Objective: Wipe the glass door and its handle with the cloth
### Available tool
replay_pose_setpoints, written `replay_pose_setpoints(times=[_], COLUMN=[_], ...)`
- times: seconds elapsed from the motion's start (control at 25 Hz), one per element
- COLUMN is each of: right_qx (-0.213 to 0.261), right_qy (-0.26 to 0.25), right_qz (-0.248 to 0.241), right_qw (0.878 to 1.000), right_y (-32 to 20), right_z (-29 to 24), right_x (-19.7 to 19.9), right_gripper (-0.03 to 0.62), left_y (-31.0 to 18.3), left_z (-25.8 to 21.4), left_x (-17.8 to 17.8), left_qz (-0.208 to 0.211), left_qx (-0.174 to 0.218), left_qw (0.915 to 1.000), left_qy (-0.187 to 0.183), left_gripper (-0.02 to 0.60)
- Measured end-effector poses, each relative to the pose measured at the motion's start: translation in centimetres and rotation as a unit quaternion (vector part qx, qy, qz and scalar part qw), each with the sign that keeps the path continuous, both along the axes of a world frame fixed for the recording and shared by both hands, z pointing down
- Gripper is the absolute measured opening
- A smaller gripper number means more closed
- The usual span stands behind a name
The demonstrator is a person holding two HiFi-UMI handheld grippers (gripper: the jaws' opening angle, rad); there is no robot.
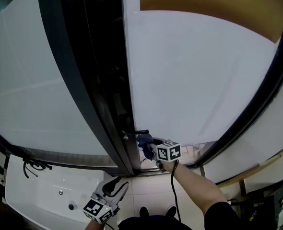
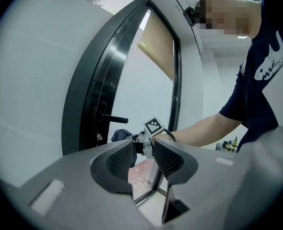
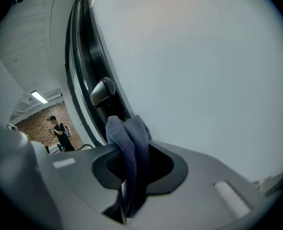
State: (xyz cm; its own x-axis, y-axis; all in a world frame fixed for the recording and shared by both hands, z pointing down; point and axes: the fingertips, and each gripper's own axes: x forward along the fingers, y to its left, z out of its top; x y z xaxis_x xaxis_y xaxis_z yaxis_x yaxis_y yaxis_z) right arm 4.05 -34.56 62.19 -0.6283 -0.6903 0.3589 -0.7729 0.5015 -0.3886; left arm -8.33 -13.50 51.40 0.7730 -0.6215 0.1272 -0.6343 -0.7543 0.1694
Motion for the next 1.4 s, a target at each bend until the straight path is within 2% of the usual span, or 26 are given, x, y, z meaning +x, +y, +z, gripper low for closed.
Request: replay_pose_setpoints(times=[0.24, 0.44, 0.68, 0.8, 1.12, 1.4], right_qx=[0.031, 0.101, 0.168, 0.194, 0.203, 0.196], right_qy=[0.024, 0.033, 0.009, 0.013, 0.019, -0.011], right_qz=[0.006, 0.019, 0.074, 0.106, 0.163, 0.179], right_qw=[0.999, 0.994, 0.983, 0.975, 0.965, 0.964], right_y=[3.4, 8.2, 14.8, 18.4, 26.2, 29.8], right_z=[-1.6, -6.5, -13.0, -15.3, -15.9, -15.1], right_x=[3.5, 6.7, 11.6, 14.2, 20.4, 22.6], right_gripper=[0.061, 0.06, 0.06, 0.061, 0.06, 0.06], left_y=[0.5, 0.5, 0.1, 0.1, 1.3, 3.0], left_z=[-0.8, -1.2, -1.2, -1.2, -2.6, -3.1], left_x=[1.1, 1.2, 2.1, 3.1, 6.9, 10.9], left_qz=[0.02, 0.036, 0.061, 0.074, 0.092, 0.094], left_qx=[0.01, 0.019, 0.027, 0.029, 0.045, 0.038], left_qw=[0.9997, 0.9991, 0.9977, 0.9967, 0.9946, 0.9946], left_qy=[0.006, 0.012, 0.012, 0.013, 0.015, 0.022], left_gripper=[0.135, 0.135, 0.135, 0.135, 0.135, 0.135])
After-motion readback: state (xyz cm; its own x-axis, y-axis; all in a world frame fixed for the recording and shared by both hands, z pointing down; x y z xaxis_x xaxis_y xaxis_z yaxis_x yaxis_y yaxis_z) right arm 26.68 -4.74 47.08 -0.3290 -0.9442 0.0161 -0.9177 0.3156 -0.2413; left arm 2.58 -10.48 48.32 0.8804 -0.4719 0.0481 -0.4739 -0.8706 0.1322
